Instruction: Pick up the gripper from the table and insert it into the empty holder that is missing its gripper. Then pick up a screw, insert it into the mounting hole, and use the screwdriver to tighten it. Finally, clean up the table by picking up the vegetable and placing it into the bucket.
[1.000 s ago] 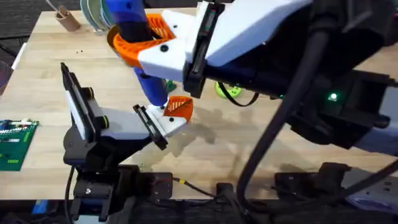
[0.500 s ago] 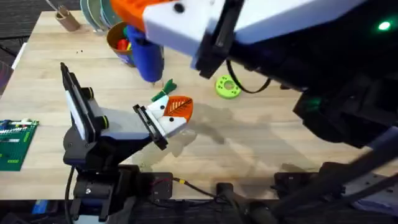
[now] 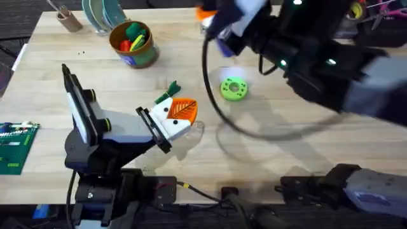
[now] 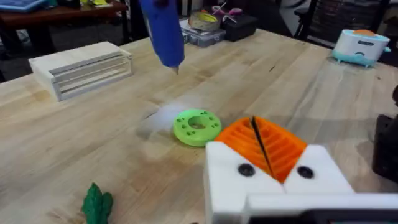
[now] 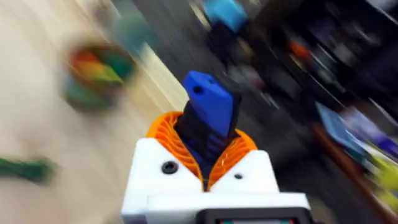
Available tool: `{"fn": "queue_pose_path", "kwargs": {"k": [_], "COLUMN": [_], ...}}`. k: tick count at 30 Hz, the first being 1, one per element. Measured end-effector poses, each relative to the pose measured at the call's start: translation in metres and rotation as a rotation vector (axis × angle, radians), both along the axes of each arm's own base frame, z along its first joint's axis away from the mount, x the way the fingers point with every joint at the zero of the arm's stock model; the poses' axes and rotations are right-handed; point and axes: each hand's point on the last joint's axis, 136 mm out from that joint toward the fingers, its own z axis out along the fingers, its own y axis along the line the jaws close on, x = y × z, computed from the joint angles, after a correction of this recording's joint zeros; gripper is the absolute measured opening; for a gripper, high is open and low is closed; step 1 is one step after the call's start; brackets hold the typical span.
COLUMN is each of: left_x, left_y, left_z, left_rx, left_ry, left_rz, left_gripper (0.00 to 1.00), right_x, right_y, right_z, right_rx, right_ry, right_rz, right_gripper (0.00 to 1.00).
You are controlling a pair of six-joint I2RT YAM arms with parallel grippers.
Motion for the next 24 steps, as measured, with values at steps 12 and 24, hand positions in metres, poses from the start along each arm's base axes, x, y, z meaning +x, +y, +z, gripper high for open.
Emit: {"fn": "queue_pose_path", "kwargs": {"k": [12,24], "left_x": [0.000,0.000], "left_y": [0.000,0.000], "left_z": [0.000,0.000], "left_rx": [0.000,0.000], "left_ry": [0.000,0.000], "left_rz": [0.000,0.000], "left_gripper": [0.008,0.008], "right_x": [0.086,0.081], "right_y": [-0.093,-0.096], "right_z": [-0.163,-0.224], "right_rx": [-0.667,-0.941], "right_ry": [0.063,0.072], "right_rz": [-0.173,-0.036], "right_gripper": [0.030,0.125]}}
